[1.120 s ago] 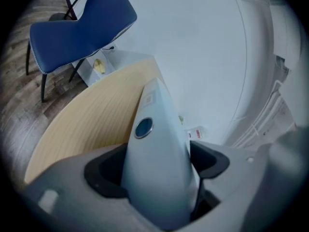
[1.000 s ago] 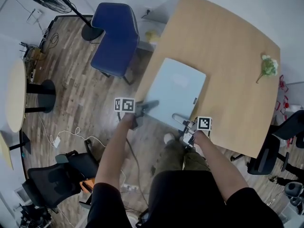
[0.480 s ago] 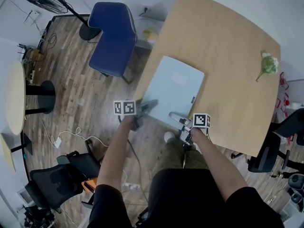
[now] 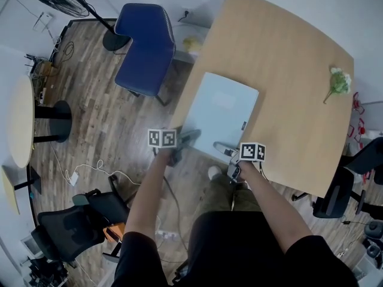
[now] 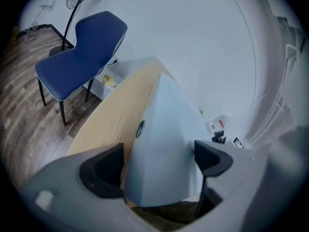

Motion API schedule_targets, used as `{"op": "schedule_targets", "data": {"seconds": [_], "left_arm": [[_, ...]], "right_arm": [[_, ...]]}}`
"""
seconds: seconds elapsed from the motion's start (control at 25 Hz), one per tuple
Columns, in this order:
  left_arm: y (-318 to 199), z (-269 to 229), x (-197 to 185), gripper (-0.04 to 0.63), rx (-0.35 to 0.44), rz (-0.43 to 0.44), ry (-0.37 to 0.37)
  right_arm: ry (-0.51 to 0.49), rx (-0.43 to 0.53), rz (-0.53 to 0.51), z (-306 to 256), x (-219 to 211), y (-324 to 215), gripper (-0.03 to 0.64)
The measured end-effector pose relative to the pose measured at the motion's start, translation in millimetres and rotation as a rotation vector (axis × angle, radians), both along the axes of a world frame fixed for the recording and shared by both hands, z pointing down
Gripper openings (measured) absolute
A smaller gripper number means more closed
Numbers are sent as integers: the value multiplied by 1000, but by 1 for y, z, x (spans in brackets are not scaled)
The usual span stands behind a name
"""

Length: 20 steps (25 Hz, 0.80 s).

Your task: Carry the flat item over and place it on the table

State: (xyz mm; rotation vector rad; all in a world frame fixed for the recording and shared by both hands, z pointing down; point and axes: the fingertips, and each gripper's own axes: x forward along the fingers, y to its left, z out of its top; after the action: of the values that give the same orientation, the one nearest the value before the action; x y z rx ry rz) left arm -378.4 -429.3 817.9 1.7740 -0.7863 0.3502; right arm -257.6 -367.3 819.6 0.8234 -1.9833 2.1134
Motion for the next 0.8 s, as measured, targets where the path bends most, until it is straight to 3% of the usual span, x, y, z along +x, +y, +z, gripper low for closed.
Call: {"op": "schedule_targets", "data": {"seconds": [0.28, 0.48, 0.56, 0.8], "left_arm": [[19, 1, 0, 466, 8, 3, -53], [35, 1, -5, 468, 21, -26, -81], [41, 2, -6, 466, 40, -21, -102], [54, -24, -9, 488, 135, -74, -141]], "right_arm": [[114, 6, -2, 0, 9, 13, 440], [180, -5, 53, 1, 20, 26, 478], [195, 1, 58, -1, 26, 33, 507], [201, 101, 30, -32, 54, 53, 486]]}}
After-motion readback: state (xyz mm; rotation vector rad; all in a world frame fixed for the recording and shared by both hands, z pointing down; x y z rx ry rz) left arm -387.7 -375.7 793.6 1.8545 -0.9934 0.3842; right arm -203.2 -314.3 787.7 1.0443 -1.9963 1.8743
